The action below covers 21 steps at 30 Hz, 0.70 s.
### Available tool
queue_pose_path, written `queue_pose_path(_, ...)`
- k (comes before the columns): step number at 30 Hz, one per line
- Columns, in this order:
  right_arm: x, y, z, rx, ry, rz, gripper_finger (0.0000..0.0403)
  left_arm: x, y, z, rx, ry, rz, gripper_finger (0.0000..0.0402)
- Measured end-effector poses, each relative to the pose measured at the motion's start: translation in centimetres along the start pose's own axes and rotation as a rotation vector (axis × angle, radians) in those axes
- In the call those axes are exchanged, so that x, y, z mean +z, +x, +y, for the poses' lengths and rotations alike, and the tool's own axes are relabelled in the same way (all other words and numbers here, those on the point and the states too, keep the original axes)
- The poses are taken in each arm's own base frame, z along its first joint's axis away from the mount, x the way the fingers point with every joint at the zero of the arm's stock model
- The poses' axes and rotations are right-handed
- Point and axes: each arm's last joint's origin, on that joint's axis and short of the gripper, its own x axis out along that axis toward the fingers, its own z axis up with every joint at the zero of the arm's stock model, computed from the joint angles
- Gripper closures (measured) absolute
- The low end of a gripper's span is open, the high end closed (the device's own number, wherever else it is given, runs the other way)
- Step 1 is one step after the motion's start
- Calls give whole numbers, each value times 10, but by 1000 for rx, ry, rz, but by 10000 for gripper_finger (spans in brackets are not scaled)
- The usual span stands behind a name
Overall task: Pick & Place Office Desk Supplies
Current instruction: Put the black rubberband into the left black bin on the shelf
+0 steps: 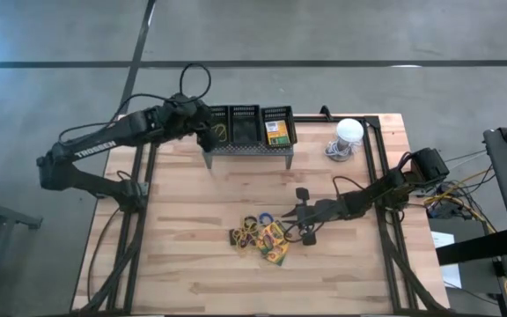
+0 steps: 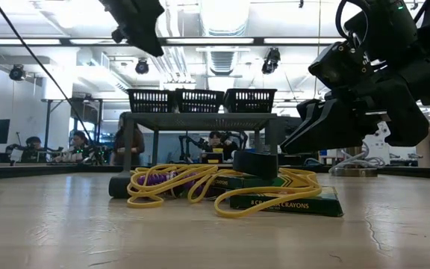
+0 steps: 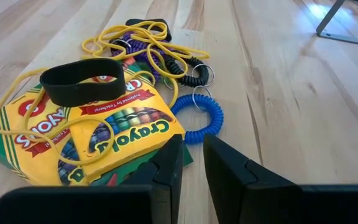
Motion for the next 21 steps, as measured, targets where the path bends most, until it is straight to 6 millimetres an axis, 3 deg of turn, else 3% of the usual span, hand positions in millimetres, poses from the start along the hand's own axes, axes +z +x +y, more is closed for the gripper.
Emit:
queue_pose_path(3, 0, 0, 0, 1, 9, 0, 344, -7, -1, -18, -168, 40, 25, 298)
queue_pose_path(6, 0, 0, 0, 1, 11, 0, 344, -25, 2, -51, -350, 172, 15, 303)
queue_pose_path(14, 1, 0, 0, 10, 64, -7, 344, -112, -9, -150, -670, 383, -229, 321)
queue_pose_path(17, 3, 0, 1, 43, 100, -28, 340, -148, -22, -169, -757, 383, -368, 321)
queue_pose_path(21, 11, 0, 4, 130, 141, -88, 314, -187, -34, -175, -779, 346, -470, 322)
